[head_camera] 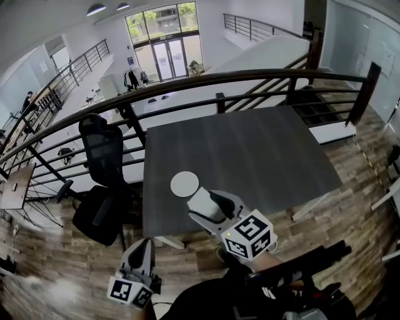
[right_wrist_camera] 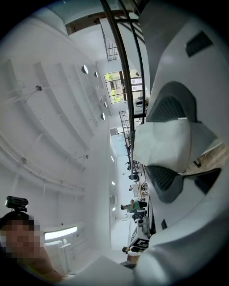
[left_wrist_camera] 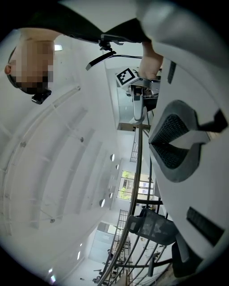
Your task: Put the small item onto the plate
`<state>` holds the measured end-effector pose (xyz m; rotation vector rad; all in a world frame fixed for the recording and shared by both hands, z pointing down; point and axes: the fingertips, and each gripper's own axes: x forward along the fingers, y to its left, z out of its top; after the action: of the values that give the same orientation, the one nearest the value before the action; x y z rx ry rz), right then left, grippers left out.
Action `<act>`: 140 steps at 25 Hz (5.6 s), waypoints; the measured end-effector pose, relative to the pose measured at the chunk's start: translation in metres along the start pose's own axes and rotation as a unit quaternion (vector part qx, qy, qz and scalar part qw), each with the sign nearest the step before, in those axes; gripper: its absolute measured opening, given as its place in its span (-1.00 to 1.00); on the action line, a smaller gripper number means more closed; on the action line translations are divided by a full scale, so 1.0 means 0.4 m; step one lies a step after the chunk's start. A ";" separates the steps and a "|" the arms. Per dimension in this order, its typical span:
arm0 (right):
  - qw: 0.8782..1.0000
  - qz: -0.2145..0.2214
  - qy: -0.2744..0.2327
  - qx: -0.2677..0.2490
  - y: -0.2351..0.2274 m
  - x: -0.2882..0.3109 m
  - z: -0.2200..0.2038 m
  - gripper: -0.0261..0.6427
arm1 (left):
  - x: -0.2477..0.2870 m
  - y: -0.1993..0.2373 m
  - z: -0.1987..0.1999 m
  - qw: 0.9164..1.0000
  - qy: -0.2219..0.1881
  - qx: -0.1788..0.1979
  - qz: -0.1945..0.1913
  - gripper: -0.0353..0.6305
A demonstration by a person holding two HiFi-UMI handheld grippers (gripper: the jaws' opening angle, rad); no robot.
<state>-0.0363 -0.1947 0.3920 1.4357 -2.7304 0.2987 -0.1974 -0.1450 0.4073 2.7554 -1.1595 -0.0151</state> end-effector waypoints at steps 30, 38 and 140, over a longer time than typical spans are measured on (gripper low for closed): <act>0.996 0.088 0.001 -0.007 -0.324 0.256 0.077 0.01 | 0.249 0.056 0.074 0.992 -0.017 0.021 0.125 -0.88; 0.995 0.097 0.027 -0.016 -0.387 0.321 0.020 0.01 | 0.280 0.061 0.070 0.987 -0.014 0.015 0.161 -0.88; 0.945 0.095 0.293 -0.107 -0.520 0.709 -0.641 0.21 | 0.177 0.114 0.033 0.946 0.030 -0.022 0.321 -0.88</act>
<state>-0.0406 -0.4913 0.7105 0.8506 -2.3167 0.3542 -0.1812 -0.2286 0.4044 2.1928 -1.9398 0.1142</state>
